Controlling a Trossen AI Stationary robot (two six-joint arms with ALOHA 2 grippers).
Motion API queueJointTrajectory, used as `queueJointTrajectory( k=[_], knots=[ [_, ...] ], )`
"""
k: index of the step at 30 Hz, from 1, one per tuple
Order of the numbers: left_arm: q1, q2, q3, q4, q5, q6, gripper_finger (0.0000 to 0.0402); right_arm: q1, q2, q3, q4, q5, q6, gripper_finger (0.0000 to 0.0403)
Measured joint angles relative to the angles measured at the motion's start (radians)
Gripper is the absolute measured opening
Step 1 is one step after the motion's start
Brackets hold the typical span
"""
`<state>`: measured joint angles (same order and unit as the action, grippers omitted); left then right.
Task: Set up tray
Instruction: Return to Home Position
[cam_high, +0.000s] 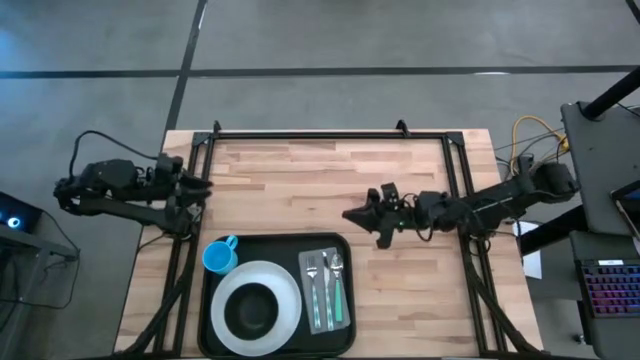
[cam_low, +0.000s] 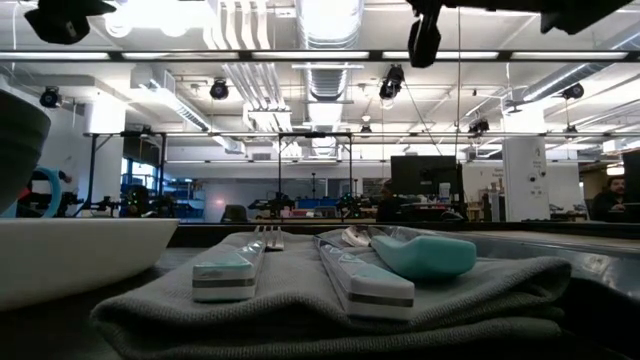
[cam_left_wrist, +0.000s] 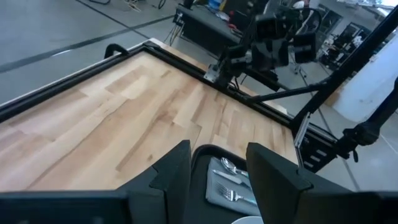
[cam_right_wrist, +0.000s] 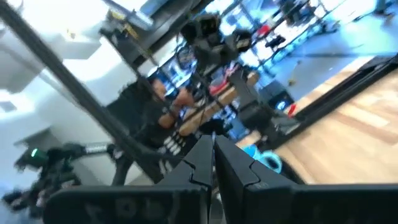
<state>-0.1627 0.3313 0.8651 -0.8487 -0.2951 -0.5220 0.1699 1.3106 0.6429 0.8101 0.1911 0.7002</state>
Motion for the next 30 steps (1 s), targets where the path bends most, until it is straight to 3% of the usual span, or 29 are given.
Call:
queueJointTrajectory(
  k=[8, 15, 26, 30],
  knots=[
    [0.000, -0.010, 0.013, 0.000, 0.002, 0.039, 0.0137, -0.188, -0.211, -0.086, -0.006, -0.190, -0.025, 0.0009],
    [0.000, -0.052, 0.032, 0.000, 0.002, 0.092, 0.0137, -0.224, -0.407, -0.069, -0.417, -0.143, -0.076, 0.0009],
    [0.000, -0.121, 0.019, 0.001, -0.013, 0.129, 0.0137, -0.216, -0.643, -0.120, -0.558, -0.103, -0.194, 0.0009],
    [0.000, -0.154, 0.001, 0.008, -0.139, 0.142, 0.0137, -0.216, -0.713, -0.184, -0.619, -0.102, -0.175, 0.0009]
  ],
)
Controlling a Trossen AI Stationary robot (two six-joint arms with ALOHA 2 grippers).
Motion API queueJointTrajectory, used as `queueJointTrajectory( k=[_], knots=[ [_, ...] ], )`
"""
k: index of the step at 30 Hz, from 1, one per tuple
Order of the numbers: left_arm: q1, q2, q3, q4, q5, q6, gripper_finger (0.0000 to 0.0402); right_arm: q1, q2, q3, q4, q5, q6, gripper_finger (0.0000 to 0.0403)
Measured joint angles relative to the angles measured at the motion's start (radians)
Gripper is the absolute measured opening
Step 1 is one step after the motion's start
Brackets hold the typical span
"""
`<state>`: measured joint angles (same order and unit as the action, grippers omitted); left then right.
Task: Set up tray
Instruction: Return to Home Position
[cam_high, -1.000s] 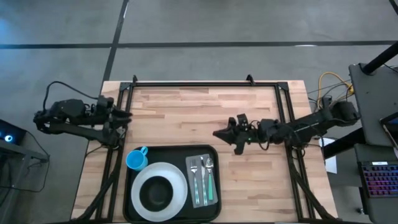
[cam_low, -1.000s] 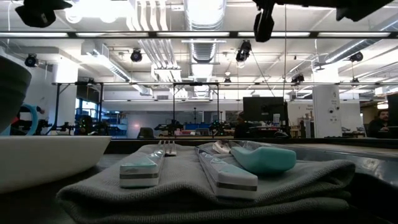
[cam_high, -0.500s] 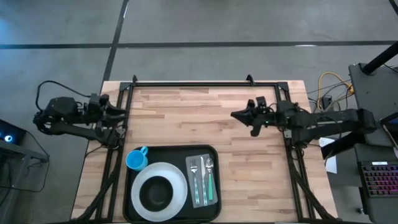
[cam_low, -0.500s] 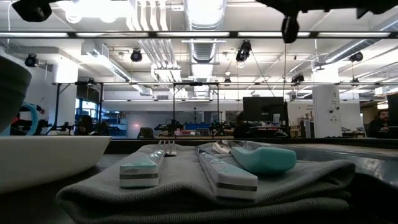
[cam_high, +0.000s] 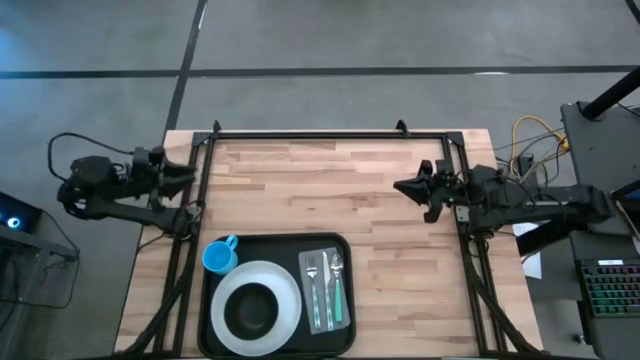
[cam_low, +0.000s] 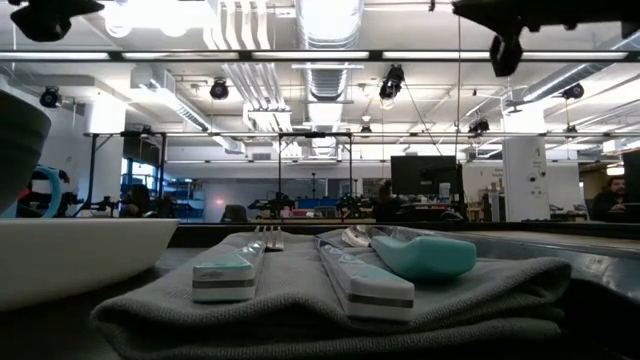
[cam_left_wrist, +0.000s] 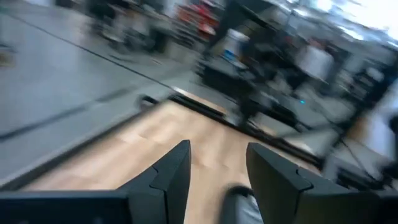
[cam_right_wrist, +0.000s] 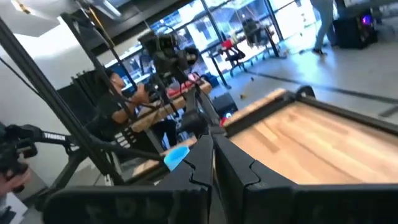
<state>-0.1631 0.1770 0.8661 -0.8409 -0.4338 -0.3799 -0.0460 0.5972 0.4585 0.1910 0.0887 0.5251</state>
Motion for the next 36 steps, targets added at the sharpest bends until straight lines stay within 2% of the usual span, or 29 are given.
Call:
queueJointTrajectory(
  k=[3, 7, 10, 12, 18, 20, 25, 33, 36],
  knots=[
    [0.000, -0.027, -0.017, 0.012, -0.115, -0.031, 0.0137, 0.001, -0.063, -0.057, -0.001, -0.020, 0.013, 0.0009],
    [0.000, -0.056, -0.046, 0.000, -0.219, -0.157, 0.0137, 0.002, -0.175, -0.142, -0.002, -0.036, 0.008, 0.0009],
    [0.000, -0.066, -0.079, 0.006, -0.230, -0.250, 0.0137, 0.002, -0.272, -0.204, 0.008, -0.036, 0.006, 0.0009],
    [0.001, -0.069, -0.111, 0.070, -0.192, -0.191, 0.0137, 0.002, -0.335, -0.240, 0.008, -0.037, -0.001, 0.0009],
    [0.000, -0.097, -0.255, 0.481, 0.083, 0.067, 0.0137, 0.002, -0.510, -0.349, 0.006, -0.036, -0.018, 0.0009],
    [0.000, -0.117, -0.306, 0.549, 0.162, 0.104, 0.0137, 0.002, -0.561, -0.383, 0.006, -0.036, -0.020, 0.0009],
    [0.000, -0.172, -0.387, 0.569, 0.179, 0.109, 0.0137, 0.002, -0.593, -0.441, 0.021, -0.035, -0.018, 0.0009],
    [0.000, -0.172, -0.437, 0.549, 0.213, 0.109, 0.0137, 0.002, -0.584, -0.450, 0.016, -0.002, -0.046, 0.0009],
    [0.000, -0.172, -0.462, 0.554, 0.213, 0.109, 0.0137, 0.002, -0.584, -0.450, -0.035, -0.005, -0.049, 0.0009]
  ],
)
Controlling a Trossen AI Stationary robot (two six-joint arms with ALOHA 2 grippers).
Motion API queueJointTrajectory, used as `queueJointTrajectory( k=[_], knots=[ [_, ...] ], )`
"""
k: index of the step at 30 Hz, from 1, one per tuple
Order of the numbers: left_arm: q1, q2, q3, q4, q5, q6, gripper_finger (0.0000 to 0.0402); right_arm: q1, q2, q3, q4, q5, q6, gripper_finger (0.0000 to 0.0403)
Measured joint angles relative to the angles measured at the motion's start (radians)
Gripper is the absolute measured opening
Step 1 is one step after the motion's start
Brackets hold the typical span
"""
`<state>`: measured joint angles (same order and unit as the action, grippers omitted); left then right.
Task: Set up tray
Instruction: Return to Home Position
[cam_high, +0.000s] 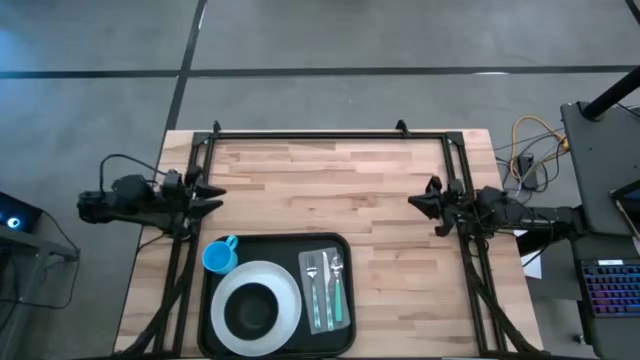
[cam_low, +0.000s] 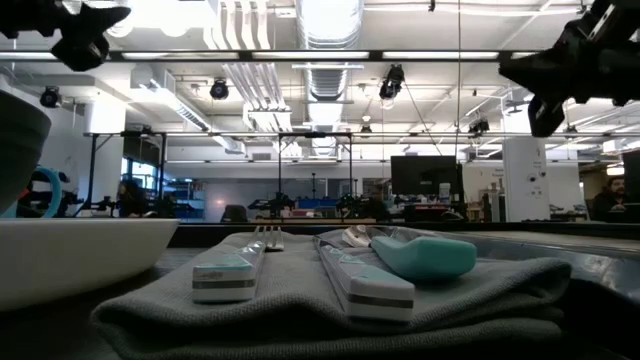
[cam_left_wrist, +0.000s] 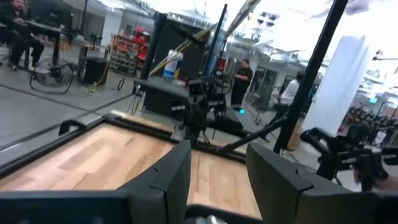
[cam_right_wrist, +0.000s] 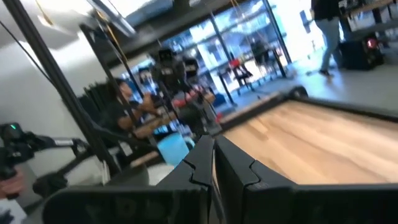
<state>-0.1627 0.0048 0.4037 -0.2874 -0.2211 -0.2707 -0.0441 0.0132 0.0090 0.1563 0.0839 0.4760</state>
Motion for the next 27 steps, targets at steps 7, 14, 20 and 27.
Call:
queueJointTrajectory(
  k=[7, 14, 20, 27],
  knots=[
    [0.000, -0.001, -0.076, -0.003, 0.000, -0.021, 0.0137, 0.000, 0.019, 0.000, -0.065, -0.002, -0.005, 0.0009],
    [0.000, -0.001, -0.181, -0.035, -0.001, -0.113, 0.0137, 0.000, 0.036, 0.000, -0.072, -0.003, -0.005, 0.0009],
    [0.000, 0.031, -0.295, -0.033, 0.000, -0.317, 0.0137, 0.000, 0.034, 0.000, -0.071, -0.005, -0.005, 0.0009],
    [0.000, 0.149, -0.255, -0.031, 0.007, -0.313, 0.0137, 0.002, -0.013, 0.002, -0.079, -0.005, -0.006, 0.0009]
  ],
)
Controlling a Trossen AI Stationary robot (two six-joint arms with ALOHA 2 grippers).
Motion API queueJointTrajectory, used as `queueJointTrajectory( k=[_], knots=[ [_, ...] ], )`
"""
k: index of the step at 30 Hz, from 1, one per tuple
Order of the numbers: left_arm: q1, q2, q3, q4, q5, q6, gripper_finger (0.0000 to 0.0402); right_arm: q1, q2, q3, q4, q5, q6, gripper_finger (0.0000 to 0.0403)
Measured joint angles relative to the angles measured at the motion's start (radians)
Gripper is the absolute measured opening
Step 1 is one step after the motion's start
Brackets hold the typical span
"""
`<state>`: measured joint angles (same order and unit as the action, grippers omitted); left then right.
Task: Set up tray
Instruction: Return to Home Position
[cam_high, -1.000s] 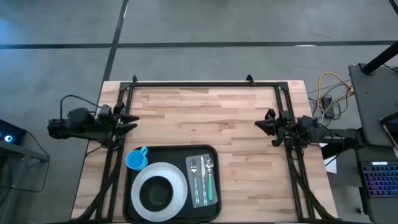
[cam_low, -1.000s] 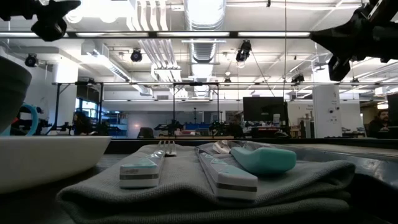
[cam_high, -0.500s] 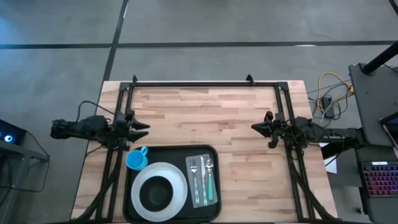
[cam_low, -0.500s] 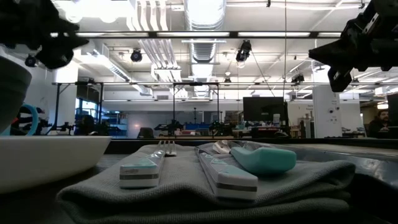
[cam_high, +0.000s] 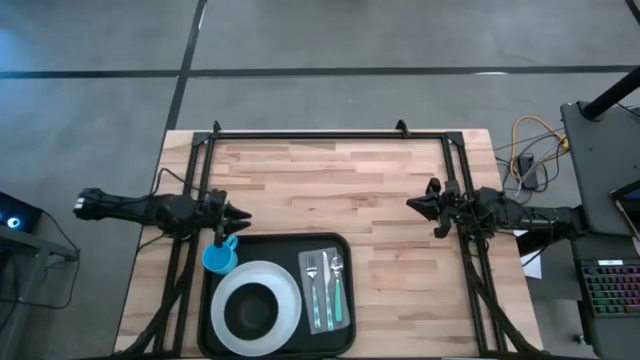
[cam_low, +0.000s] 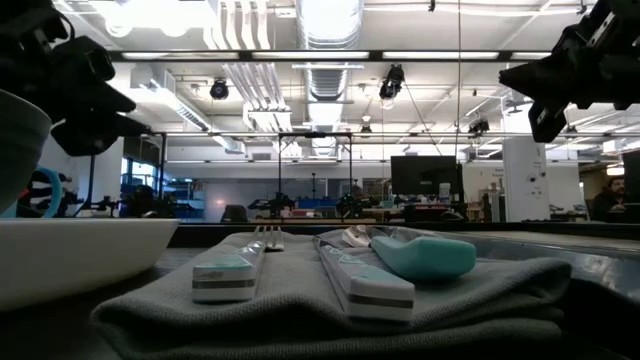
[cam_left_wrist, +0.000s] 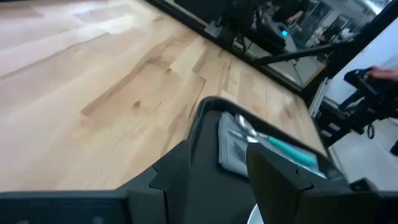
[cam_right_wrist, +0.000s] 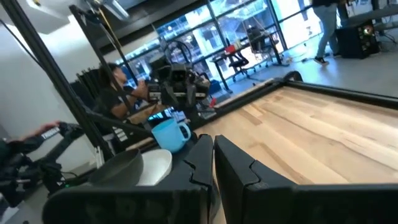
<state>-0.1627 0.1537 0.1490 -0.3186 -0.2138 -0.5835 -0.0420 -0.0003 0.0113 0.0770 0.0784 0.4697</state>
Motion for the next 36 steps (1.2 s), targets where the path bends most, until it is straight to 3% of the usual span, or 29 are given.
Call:
queueJointTrajectory(
  k=[7, 11, 19, 36],
  knots=[
    [0.003, -0.141, -0.041, 0.009, 0.004, 0.001, 0.0137, 0.000, 0.000, -0.001, 0.006, 0.000, 0.000, 0.0009],
    [0.021, -0.151, -0.050, 0.069, 0.004, 0.001, 0.0137, 0.000, 0.000, -0.001, 0.006, -0.003, -0.002, 0.0009],
    [0.028, -0.151, -0.138, 0.394, 0.005, 0.002, 0.0137, 0.001, 0.000, -0.001, 0.007, 0.000, -0.002, 0.0009],
    [0.026, -0.106, -0.138, 0.405, 0.005, 0.001, 0.0137, 0.043, 0.000, -0.001, 0.008, 0.001, -0.002, 0.0009]
  ],
)
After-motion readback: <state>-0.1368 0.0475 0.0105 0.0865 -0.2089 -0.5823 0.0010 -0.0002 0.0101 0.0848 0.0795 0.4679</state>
